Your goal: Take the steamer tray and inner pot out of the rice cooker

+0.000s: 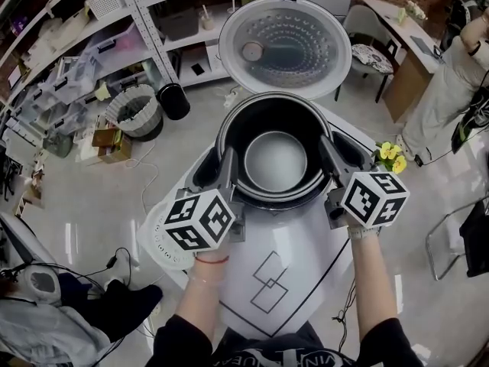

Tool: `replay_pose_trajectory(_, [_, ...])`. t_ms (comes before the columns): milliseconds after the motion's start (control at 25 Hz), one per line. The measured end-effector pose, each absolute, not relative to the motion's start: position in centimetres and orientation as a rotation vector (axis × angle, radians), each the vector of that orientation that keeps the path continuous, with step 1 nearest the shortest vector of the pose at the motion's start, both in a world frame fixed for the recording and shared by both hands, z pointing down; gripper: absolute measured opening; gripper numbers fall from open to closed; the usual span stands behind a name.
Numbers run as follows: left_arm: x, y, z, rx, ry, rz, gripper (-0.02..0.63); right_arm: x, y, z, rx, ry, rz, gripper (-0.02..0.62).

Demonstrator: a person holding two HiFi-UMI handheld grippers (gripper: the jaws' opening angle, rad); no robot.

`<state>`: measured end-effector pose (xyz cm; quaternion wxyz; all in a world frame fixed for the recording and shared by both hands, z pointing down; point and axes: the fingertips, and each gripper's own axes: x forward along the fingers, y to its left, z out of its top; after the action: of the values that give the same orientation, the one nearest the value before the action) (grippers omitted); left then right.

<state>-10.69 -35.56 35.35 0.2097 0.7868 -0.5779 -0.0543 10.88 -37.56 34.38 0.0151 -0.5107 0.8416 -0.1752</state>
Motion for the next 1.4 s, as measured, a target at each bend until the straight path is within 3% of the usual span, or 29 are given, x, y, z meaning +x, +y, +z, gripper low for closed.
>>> replay_pose_trajectory(1400, [-10.6,-27.1,25.0,2.231,-1.764,-0.463,0.12,10.9,-30.5,22.5,-1.294,2.575,-0.231,0.085])
